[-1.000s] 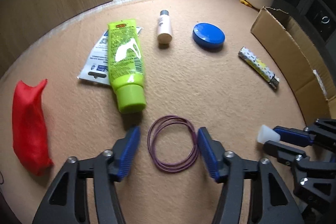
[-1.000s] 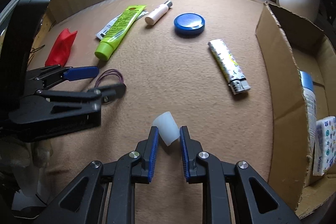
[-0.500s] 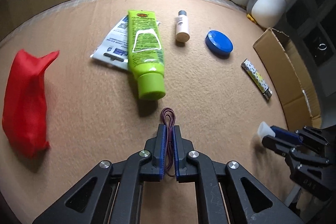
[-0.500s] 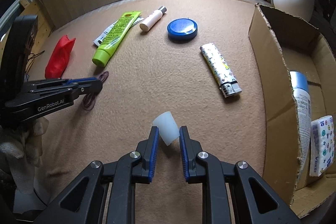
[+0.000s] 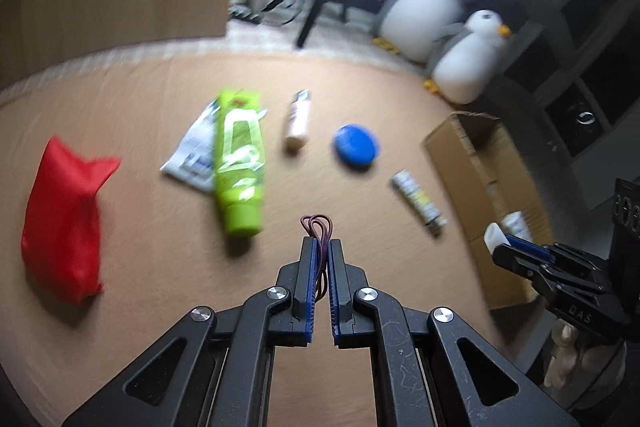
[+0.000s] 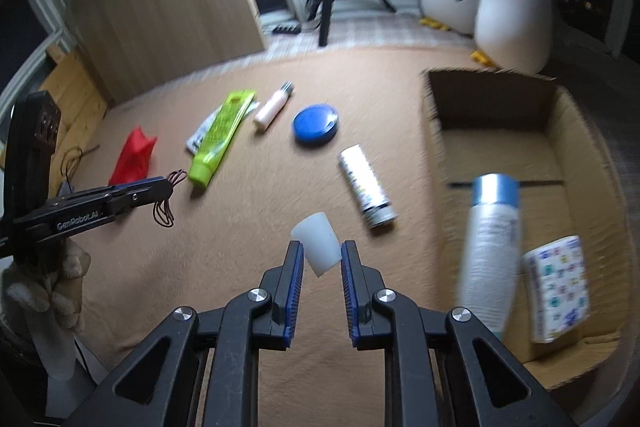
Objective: Organize objects
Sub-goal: 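Carry the eraser and rubber band into the cardboard box and release both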
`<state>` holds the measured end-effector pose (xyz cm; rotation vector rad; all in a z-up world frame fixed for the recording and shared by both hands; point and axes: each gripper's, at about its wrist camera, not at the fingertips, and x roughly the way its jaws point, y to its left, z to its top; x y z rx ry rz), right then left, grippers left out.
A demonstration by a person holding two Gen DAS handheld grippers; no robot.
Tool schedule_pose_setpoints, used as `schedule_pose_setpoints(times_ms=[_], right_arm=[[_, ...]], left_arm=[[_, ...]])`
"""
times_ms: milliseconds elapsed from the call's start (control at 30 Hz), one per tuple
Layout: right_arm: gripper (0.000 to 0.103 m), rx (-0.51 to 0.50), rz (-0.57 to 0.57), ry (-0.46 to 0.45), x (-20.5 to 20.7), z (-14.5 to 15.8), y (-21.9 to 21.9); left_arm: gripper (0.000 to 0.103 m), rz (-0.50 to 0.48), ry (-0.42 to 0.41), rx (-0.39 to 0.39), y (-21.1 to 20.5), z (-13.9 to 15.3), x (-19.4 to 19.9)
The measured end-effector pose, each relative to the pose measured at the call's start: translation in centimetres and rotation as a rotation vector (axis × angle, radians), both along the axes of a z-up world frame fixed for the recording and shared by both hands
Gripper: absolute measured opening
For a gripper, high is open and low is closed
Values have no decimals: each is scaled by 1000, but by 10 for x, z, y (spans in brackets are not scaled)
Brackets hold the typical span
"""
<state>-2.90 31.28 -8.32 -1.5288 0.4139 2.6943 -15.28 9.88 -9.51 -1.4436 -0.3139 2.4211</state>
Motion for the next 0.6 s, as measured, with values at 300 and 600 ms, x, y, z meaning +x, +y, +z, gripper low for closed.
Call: schedule_pose_setpoints(times_ms=[300,600], right_arm=[[17,35,-109,53,15,29,66],[17,43,-163,48,20,29,119]], left_arm=[[5,-132,81,39,90,36,-25],[5,-211,79,61,190,32,-65]])
